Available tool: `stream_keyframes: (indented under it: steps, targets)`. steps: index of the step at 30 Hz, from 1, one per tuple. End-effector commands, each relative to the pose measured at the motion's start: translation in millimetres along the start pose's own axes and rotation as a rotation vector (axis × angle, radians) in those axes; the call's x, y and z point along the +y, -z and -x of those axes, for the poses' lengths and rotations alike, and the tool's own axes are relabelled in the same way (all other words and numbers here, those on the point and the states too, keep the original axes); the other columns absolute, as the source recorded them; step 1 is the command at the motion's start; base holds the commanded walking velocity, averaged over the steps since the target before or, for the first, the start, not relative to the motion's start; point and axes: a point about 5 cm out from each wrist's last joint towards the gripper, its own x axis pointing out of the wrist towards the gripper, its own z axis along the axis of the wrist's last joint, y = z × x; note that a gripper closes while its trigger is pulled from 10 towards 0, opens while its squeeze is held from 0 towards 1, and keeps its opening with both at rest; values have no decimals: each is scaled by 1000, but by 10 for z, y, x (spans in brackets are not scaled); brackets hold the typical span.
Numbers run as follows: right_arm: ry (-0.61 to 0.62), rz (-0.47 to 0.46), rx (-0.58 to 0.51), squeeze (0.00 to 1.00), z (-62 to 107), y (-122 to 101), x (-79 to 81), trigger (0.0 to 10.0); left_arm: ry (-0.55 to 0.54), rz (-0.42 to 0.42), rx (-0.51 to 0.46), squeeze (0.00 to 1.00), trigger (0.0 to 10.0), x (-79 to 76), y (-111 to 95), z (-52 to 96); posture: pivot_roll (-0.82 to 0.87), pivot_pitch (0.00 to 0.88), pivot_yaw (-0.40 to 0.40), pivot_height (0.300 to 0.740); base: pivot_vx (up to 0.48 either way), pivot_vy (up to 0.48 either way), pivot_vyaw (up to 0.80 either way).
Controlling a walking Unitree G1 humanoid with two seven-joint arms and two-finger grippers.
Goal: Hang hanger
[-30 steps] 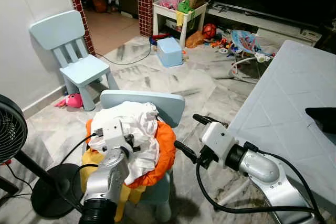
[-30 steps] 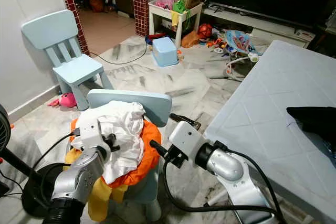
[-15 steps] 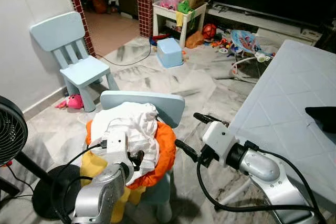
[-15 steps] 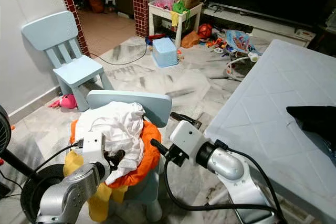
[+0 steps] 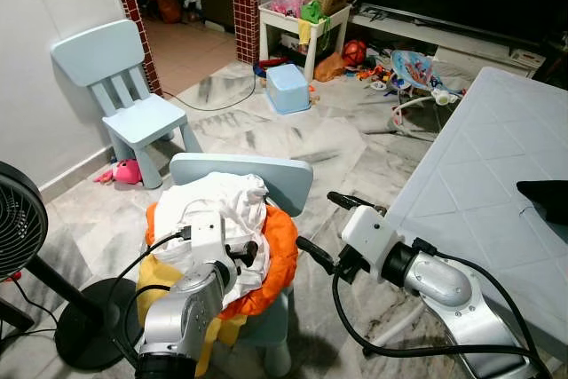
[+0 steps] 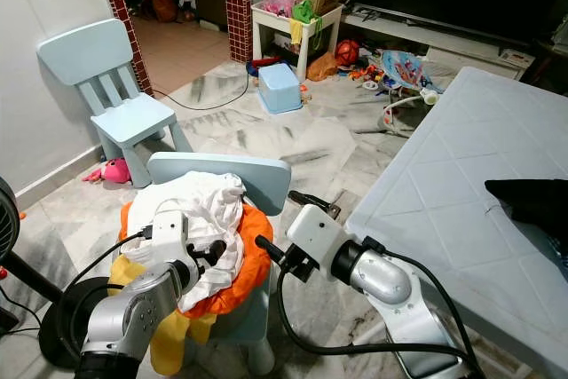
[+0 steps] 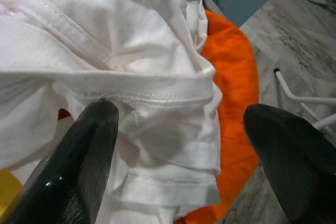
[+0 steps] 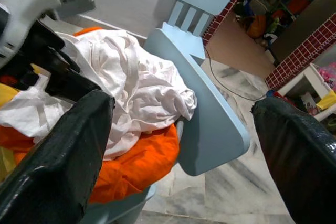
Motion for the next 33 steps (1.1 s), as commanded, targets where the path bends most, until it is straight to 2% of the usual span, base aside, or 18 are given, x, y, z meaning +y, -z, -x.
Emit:
stream_keyframes:
  steps: [1, 8, 11, 15, 18, 24, 25, 26, 27, 33]
  targets:
    - [6, 19, -2, 0, 4, -15, -33, 10000, -34, 17, 13, 0, 10000, 29, 40, -33, -203, 0, -15, 740, 0, 0, 0]
    - [10, 19, 7, 0, 32, 12, -36, 10000, -44, 34, 24, 0, 10000, 53, 86, 9, -204, 0, -11, 740, 0, 0, 0]
    - [7, 19, 1, 0, 6, 1, -22, 10000, -51, 45, 43, 0, 10000, 82, 152, -27, -195, 0, -14, 740, 0, 0, 0]
    - [4, 19, 0, 0, 4, 0, -19, 10000, -53, 34, 29, 0, 10000, 72, 114, -34, -196, 0, -14, 740, 0, 0, 0]
    - [1, 20, 3, 0, 11, 12, -24, 10000, -41, 14, 53, 0, 10000, 45, 155, -32, -196, 0, -14, 740, 0, 0, 0]
    - [-1, 19, 0, 0, -4, 4, 3, 10000, -25, 16, 56, 0, 9961, 23, 140, -107, -201, 0, -11, 740, 0, 0, 0]
    - [-4, 19, 0, 0, -5, 3, 15, 10000, -10, 22, 58, 0, 3137, 17, 126, -137, -203, 0, -11, 740, 0, 0, 0]
    - [-6, 20, 0, 0, -4, 3, 20, 10000, -8, 22, 60, 0, 1176, 27, 120, -163, -206, 0, -10, 740, 0, 0, 0]
    - [-6, 21, 0, 0, -5, 2, 20, 10000, -10, 26, 57, 0, 0, 36, 117, -170, -208, 0, -9, 740, 0, 0, 0]
    - [4, 22, 5, 0, 13, 10, -15, 10000, -23, 47, 24, 0, 0, 83, 64, -188, -212, 0, -6, 740, 0, 0, 0]
